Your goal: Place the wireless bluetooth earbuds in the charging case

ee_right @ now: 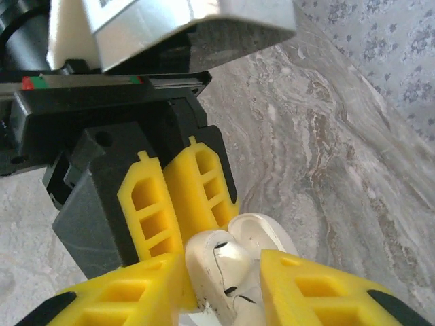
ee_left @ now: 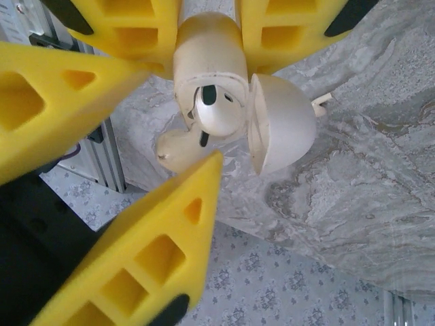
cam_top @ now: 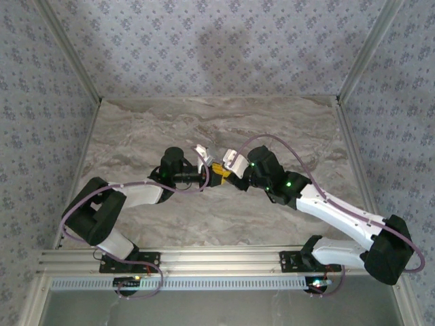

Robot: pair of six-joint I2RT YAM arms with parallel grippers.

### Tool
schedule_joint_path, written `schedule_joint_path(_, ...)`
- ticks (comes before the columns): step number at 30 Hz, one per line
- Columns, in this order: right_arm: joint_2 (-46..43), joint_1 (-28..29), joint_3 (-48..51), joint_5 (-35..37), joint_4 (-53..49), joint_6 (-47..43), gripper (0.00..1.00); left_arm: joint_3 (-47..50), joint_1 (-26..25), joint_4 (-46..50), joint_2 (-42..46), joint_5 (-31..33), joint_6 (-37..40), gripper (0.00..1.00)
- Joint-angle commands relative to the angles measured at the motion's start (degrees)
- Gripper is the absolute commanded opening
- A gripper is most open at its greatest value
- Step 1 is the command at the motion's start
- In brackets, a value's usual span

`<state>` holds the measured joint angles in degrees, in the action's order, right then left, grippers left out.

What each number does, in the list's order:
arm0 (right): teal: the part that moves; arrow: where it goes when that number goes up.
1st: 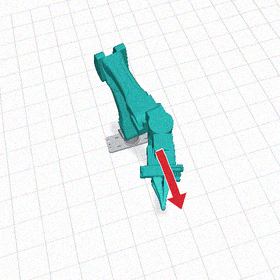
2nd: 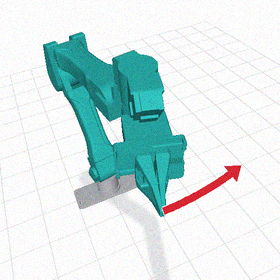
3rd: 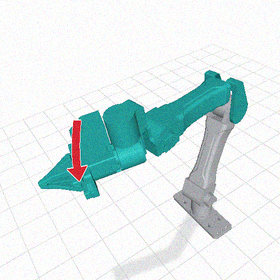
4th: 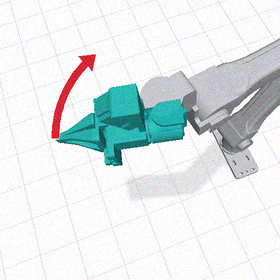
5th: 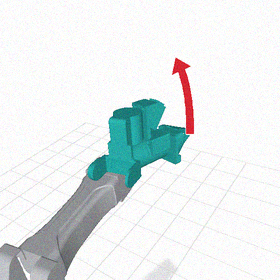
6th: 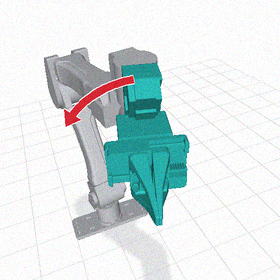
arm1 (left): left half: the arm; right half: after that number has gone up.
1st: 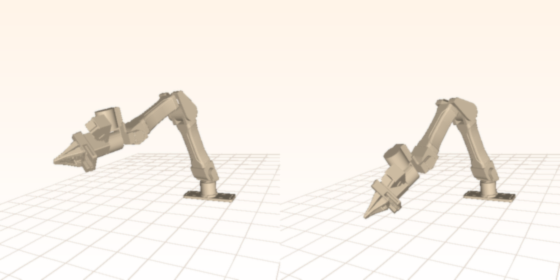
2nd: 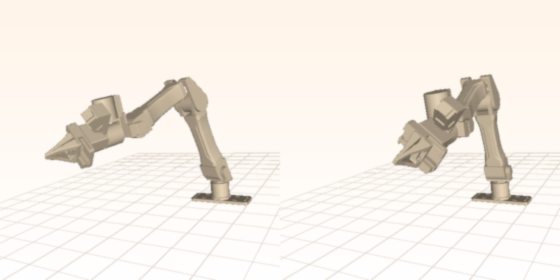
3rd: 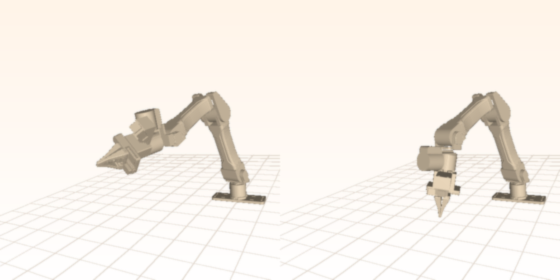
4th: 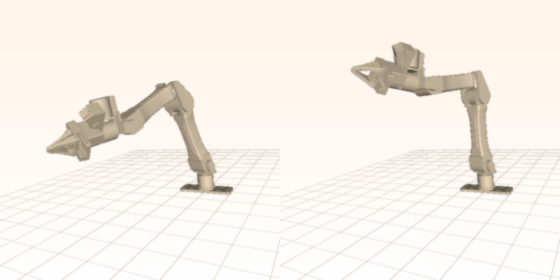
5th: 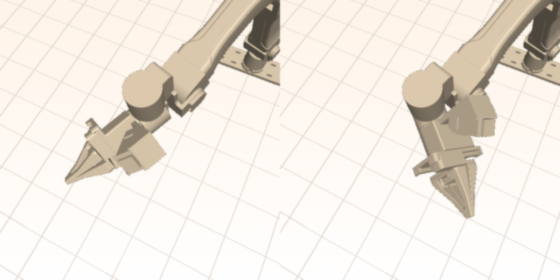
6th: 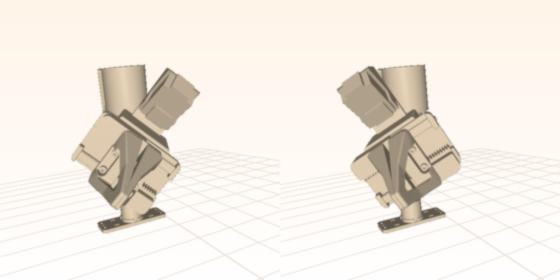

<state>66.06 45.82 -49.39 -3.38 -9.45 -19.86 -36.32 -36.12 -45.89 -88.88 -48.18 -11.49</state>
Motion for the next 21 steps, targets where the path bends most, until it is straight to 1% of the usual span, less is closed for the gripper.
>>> schedule_joint_path(1,-2.04,-1.68,-0.10,-5.37,-1.09,2.49,0.46,-0.69,-0.35,-1.68,2.35,1.40,1.81,0.13)
schedule_joint_path(5,-3.64,-4.68,-0.01,-10.08,0.08,6.40,0.56,0.07,-0.81,1.16,3.91,3.61,5.08,0.13)
schedule_joint_path(8,-4.68,-7.66,0.42,-15.44,1.77,10.43,0.61,0.79,-1.28,2.28,4.77,5.21,7.22,0.13)
schedule_joint_path(11,-5.45,-10.22,0.61,-20.20,3.14,14.29,0.63,1.24,-1.58,2.73,5.06,6.32,8.78,0.14)
schedule_joint_path(15,-6.44,-13.15,1.27,-25.70,5.72,20.13,0.64,1.92,-2.02,2.91,5.37,7.93,10.64,0.14)
schedule_joint_path(18,-6.97,-14.82,1.44,-26.11,6.25,25.07,0.64,2.49,-2.53,3.26,5.90,9.94,12.64,0.14)
schedule_joint_path(21,-6.98,-16.00,1.54,-25.17,4.12,28.60,0.64,3.23,-2.99,3.44,6.74,12.38,14.85,0.14)
